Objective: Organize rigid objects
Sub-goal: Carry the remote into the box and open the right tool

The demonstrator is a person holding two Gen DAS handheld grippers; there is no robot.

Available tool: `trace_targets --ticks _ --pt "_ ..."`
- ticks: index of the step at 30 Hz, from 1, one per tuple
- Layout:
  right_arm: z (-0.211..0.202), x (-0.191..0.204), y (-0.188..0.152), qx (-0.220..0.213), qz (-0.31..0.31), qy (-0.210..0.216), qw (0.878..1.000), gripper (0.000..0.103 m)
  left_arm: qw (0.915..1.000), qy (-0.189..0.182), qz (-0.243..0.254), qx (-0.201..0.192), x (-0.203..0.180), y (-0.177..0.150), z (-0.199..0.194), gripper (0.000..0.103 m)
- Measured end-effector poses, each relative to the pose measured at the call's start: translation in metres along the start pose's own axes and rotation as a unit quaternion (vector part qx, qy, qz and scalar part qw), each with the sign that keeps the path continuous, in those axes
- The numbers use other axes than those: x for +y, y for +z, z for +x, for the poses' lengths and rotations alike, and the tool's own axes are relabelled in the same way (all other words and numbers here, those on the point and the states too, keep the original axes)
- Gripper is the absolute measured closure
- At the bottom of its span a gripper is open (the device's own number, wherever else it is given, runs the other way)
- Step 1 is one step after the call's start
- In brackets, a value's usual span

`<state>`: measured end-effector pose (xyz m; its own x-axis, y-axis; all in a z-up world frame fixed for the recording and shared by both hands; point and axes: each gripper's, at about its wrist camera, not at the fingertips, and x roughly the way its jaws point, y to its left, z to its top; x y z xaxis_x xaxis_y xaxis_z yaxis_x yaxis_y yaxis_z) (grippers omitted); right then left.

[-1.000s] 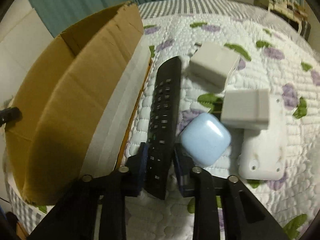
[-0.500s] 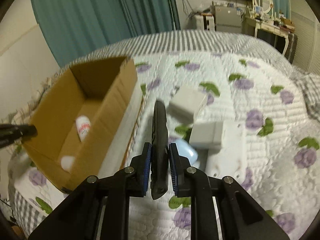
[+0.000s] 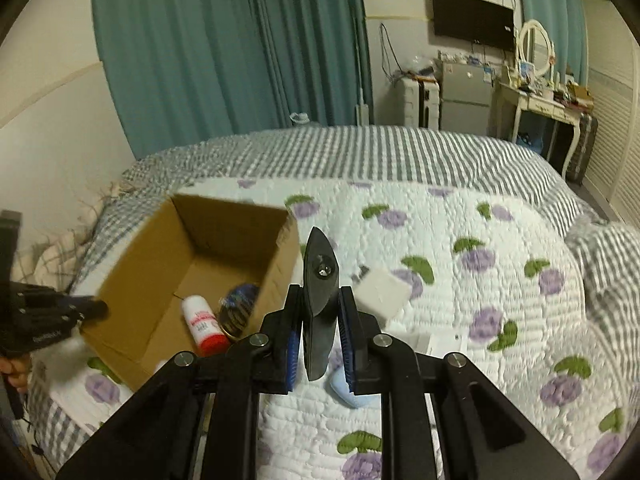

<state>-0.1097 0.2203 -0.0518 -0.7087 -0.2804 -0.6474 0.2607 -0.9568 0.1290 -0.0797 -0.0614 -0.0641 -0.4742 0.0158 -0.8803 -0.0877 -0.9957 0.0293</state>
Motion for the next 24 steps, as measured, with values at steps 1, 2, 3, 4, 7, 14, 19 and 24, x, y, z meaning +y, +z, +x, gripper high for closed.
trace_targets --ticks 1,2,3,4,7,14,19,24 --pt "-0.005 0.003 0.006 -0.007 -0.005 0.002 1.000 0.086 1.0000 0.000 0.001 0.000 0.000 0.000 0.000 0.095" --pt "-0.010 0.006 0.011 -0.015 -0.009 0.004 1.000 0.086 1.0000 0.000 0.001 0.000 0.000 0.000 0.000 0.095" --pt "-0.017 0.010 0.017 -0.026 -0.014 0.008 1.000 0.086 1.0000 0.000 0.001 0.000 0.000 0.000 0.000 0.095" --pt "-0.023 0.014 0.023 -0.033 -0.019 0.011 0.999 0.086 1.0000 0.000 0.001 0.000 0.000 0.000 0.000 0.095" --pt "-0.041 0.033 0.044 -0.058 -0.042 0.028 0.997 0.086 1.0000 0.000 0.001 -0.001 0.000 0.000 0.000 0.095" --pt "-0.033 0.083 0.057 -0.041 -0.098 0.073 0.992 0.086 1.0000 0.001 0.001 -0.002 0.000 0.001 0.000 0.095" --pt "0.001 0.116 0.037 0.018 -0.133 0.106 0.985 0.086 1.0000 0.002 0.003 -0.004 -0.001 0.000 0.000 0.095" --pt "0.035 0.122 0.021 0.072 -0.122 0.140 0.980 0.086 1.0000 0.001 0.003 -0.004 -0.001 0.000 -0.001 0.095"
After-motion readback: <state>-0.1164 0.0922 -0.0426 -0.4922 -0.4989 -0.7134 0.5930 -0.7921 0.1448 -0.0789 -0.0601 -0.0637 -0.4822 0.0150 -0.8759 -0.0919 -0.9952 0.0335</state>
